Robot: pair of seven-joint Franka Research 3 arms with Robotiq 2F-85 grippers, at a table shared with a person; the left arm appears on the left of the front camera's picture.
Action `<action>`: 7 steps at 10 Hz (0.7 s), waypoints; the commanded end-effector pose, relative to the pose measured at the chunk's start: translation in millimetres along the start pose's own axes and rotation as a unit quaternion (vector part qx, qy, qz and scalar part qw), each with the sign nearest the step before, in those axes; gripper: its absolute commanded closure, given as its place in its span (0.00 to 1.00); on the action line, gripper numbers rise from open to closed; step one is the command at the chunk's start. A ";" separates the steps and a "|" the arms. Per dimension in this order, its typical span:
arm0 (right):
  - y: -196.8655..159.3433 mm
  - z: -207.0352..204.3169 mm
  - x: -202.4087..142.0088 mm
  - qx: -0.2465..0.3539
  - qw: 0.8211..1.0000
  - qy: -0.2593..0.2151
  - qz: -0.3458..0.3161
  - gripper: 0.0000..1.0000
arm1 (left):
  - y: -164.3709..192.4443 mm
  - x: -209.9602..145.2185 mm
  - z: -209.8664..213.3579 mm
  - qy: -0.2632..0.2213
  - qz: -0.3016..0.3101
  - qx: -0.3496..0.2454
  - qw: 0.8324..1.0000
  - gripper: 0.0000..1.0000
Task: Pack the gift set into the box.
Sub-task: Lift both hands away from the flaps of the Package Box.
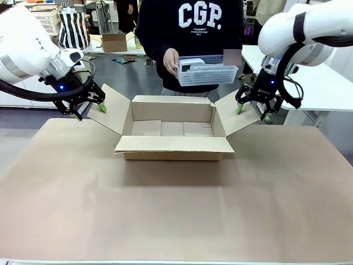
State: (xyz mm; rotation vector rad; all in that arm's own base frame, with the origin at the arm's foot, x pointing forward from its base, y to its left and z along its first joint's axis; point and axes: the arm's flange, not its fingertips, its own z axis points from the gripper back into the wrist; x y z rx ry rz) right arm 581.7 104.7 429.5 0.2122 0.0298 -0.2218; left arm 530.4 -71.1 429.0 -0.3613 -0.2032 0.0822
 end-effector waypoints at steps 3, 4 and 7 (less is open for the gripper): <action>1.1 2.9 0.1 -0.011 1.000 -0.002 -0.006 0.00 | -1.2 -1.6 2.0 -0.004 0.005 0.010 1.000 0.00; 1.1 2.9 0.1 -0.011 1.000 -0.002 -0.006 0.00 | -1.2 -1.6 2.0 -0.004 0.005 0.010 1.000 0.00; 1.1 2.9 0.1 -0.011 1.000 -0.002 -0.006 0.00 | -1.2 -1.6 2.0 -0.004 0.005 0.010 1.000 0.00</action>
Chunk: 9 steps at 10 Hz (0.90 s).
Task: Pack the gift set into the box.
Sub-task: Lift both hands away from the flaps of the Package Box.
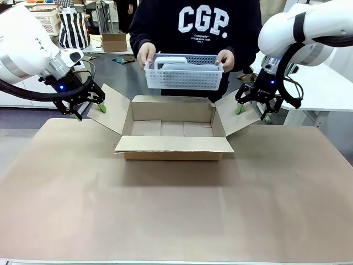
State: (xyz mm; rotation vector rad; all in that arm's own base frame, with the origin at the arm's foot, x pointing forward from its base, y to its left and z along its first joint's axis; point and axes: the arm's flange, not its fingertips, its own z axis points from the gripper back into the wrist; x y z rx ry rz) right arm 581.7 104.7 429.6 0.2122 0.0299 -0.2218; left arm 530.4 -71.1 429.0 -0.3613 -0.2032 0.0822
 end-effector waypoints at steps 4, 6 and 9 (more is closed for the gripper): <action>1.1 2.9 0.1 -0.011 1.000 -0.002 -0.006 0.00 | -1.2 -1.6 2.0 -0.004 0.005 0.010 1.000 0.00; 1.1 2.9 0.1 -0.011 1.000 -0.002 -0.006 0.00 | -1.2 -1.6 2.0 -0.004 0.005 0.010 1.000 0.00; 1.1 2.9 0.1 -0.011 1.000 -0.002 -0.006 0.00 | -1.2 -1.6 2.0 -0.004 0.005 0.010 1.000 0.00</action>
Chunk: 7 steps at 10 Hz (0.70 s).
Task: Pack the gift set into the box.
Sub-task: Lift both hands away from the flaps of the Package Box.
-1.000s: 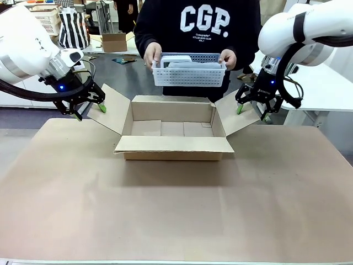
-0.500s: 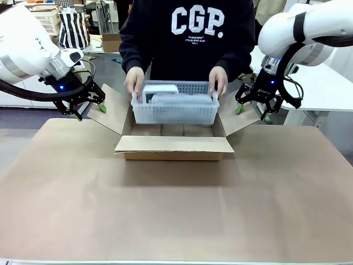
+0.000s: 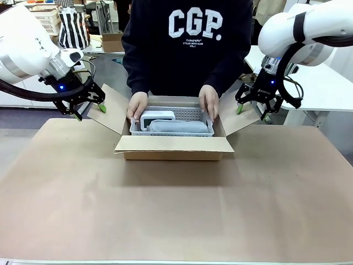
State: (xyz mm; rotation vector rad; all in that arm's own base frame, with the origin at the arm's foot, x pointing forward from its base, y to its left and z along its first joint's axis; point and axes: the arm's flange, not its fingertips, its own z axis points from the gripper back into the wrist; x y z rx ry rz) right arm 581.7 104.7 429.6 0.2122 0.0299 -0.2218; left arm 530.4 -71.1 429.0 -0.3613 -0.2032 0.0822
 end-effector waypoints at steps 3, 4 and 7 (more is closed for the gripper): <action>1.1 2.8 0.1 -0.011 1.000 -0.002 -0.006 0.00 | -1.2 -1.6 2.0 -0.004 0.005 0.010 1.000 0.00; 1.1 2.8 0.1 -0.011 1.000 -0.002 -0.006 0.00 | -1.2 -1.6 2.0 -0.004 0.005 0.010 1.000 0.00; 1.1 2.8 0.1 -0.011 1.000 -0.002 -0.006 0.00 | -1.2 -1.6 2.0 -0.004 0.005 0.010 1.000 0.00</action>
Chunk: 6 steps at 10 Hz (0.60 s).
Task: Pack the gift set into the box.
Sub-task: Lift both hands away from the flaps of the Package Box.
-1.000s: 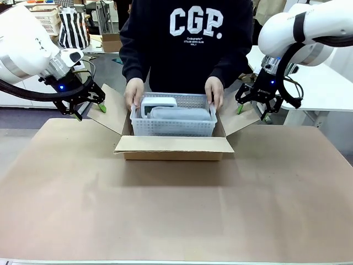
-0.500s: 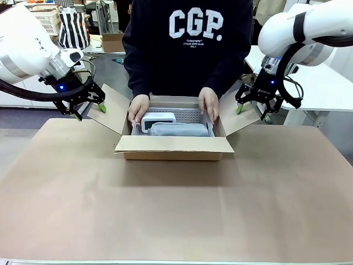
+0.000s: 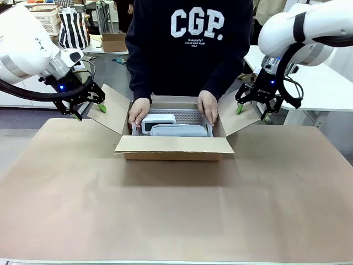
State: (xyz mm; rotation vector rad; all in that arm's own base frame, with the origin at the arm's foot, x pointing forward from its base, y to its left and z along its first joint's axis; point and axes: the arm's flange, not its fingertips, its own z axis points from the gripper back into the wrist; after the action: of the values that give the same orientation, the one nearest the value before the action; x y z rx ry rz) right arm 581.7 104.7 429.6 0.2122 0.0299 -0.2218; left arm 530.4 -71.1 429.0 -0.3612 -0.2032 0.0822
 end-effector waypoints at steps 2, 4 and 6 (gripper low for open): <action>1.1 2.8 0.1 -0.011 1.000 -0.002 -0.006 0.00 | -1.2 -1.6 2.0 -0.004 0.005 0.010 1.000 0.00; 1.1 2.8 0.1 -0.011 1.000 -0.002 -0.006 0.00 | -1.2 -1.6 2.0 -0.004 0.005 0.010 1.000 0.00; 1.1 2.8 0.1 -0.011 1.000 -0.002 -0.006 0.00 | -1.2 -1.6 2.0 -0.004 0.005 0.010 1.000 0.00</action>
State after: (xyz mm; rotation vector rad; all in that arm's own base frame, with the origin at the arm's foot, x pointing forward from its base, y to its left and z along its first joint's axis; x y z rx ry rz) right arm 581.7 104.7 429.6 0.2122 0.0302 -0.2217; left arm 530.4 -71.1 429.0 -0.3612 -0.2032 0.0822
